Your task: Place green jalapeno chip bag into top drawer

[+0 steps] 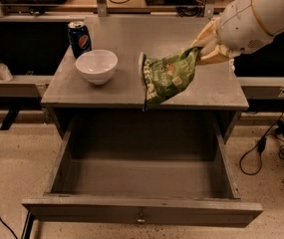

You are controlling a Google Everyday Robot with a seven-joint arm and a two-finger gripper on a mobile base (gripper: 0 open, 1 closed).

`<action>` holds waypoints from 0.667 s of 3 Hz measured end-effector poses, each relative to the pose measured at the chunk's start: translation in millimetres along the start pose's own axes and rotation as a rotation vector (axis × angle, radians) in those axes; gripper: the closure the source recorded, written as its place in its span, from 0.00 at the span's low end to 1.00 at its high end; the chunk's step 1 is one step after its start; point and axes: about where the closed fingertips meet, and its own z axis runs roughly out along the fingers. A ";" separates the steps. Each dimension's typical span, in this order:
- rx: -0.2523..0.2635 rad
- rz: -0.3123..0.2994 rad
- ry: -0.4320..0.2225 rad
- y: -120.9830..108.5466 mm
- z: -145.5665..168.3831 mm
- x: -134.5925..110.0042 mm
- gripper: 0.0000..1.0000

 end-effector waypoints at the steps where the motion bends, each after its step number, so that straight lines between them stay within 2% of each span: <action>1: -0.066 0.073 -0.090 33.3 17.8 -29.7 1.00; 2: -0.177 0.180 -0.041 80.7 67.5 -28.0 1.00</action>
Offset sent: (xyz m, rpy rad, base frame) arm -0.0769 0.0827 -0.1646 0.0041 0.4563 -0.1131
